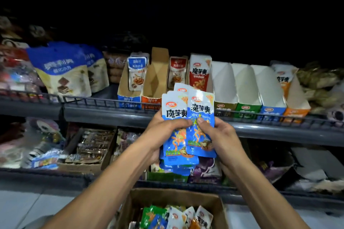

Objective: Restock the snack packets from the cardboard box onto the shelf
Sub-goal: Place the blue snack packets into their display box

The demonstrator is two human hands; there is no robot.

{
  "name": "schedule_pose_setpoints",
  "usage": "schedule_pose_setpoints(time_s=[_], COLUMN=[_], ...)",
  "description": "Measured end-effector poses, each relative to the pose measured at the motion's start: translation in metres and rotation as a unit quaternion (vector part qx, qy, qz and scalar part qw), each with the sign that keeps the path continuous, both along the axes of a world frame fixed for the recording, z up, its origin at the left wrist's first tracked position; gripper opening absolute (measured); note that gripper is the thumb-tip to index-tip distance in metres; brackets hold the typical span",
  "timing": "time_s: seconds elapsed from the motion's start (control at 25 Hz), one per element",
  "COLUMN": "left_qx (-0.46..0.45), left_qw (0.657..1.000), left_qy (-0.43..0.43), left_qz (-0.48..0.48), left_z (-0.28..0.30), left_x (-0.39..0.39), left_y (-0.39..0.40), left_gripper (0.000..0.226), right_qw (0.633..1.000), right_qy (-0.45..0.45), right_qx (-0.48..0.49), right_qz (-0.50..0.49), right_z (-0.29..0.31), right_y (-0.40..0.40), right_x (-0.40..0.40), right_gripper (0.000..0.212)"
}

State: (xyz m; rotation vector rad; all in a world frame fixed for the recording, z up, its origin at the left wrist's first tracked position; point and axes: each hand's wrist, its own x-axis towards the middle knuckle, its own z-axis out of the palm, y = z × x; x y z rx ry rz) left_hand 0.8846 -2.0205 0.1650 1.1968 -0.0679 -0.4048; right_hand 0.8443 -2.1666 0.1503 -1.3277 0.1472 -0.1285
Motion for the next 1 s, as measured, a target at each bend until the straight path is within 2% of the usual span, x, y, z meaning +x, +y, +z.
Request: schedule_pose_setpoints(time_s=[0.2, 0.36, 0.48, 0.52, 0.6, 0.72, 0.88, 1.0], left_qx=[0.0, 0.002, 0.008, 0.006, -0.003, -0.018, -0.016, -0.017], left_qw=[1.0, 0.999, 0.996, 0.995, 0.993, 0.992, 0.995, 0.998], left_qy=[0.003, 0.015, 0.029, 0.038, 0.051, 0.047, 0.032, 0.022], left_qz=[0.02, 0.045, 0.078, 0.091, 0.11, 0.113, 0.09, 0.056], left_z=[0.002, 0.003, 0.005, 0.007, 0.01, 0.013, 0.014, 0.019], left_x=[0.019, 0.032, 0.037, 0.04, 0.047, 0.052, 0.045, 0.045], left_y=[-0.001, 0.002, 0.0, 0.0, 0.002, 0.005, -0.005, -0.034], left_gripper=[0.043, 0.038, 0.034, 0.033, 0.033, 0.027, 0.022, 0.024], right_qw=[1.0, 0.999, 0.997, 0.997, 0.987, 0.949, 0.916, 0.912], right_qy=[-0.017, 0.029, 0.043, 0.036, 0.008, -0.046, -0.091, -0.126], right_qx=[-0.008, -0.03, -0.063, -0.064, -0.046, -0.012, -0.002, -0.034], right_qz=[0.009, -0.011, -0.005, -0.032, -0.152, -0.312, -0.391, -0.388], right_z=[0.018, 0.02, 0.018, 0.019, 0.024, 0.032, 0.041, 0.066], right_y=[-0.012, -0.014, -0.022, -0.028, -0.049, -0.092, -0.133, -0.164], right_x=[0.028, 0.049, 0.049, 0.046, 0.04, 0.031, 0.02, 0.021], right_gripper=[0.043, 0.022, 0.017, 0.016, 0.013, 0.008, 0.009, 0.011])
